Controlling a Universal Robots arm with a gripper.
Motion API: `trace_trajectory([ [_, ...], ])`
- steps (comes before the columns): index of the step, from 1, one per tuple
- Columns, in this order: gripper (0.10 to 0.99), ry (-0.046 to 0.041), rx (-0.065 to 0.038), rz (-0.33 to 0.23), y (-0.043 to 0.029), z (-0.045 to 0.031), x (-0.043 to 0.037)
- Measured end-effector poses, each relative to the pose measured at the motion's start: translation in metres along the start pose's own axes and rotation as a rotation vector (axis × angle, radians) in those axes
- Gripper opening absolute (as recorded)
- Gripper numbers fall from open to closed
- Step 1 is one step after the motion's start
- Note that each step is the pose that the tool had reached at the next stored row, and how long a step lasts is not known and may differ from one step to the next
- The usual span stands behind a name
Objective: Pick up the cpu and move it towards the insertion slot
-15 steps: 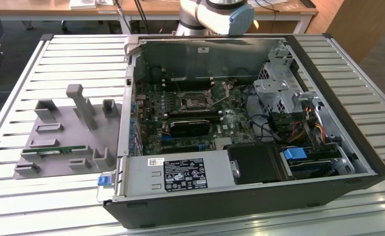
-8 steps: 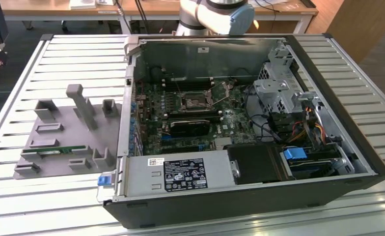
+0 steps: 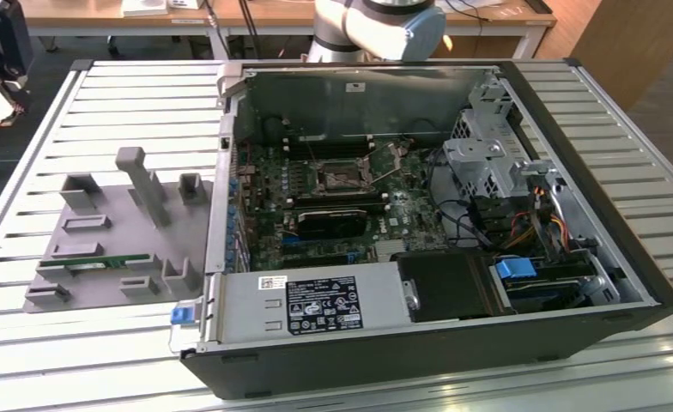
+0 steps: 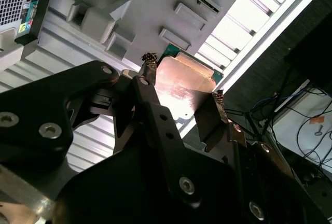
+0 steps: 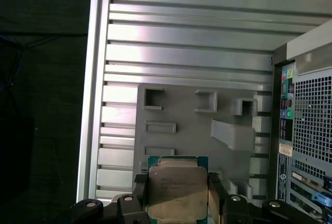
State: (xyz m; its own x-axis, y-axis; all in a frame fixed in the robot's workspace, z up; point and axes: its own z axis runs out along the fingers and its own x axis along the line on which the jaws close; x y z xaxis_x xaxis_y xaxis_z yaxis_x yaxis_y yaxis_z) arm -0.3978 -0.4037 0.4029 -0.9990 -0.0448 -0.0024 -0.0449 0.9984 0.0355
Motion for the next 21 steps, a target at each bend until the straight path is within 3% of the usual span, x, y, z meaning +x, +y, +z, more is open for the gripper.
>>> trace_trajectory([
  [21,0.541,0.0000,0.000,0.000,-0.0024,0.0000,-0.0518],
])
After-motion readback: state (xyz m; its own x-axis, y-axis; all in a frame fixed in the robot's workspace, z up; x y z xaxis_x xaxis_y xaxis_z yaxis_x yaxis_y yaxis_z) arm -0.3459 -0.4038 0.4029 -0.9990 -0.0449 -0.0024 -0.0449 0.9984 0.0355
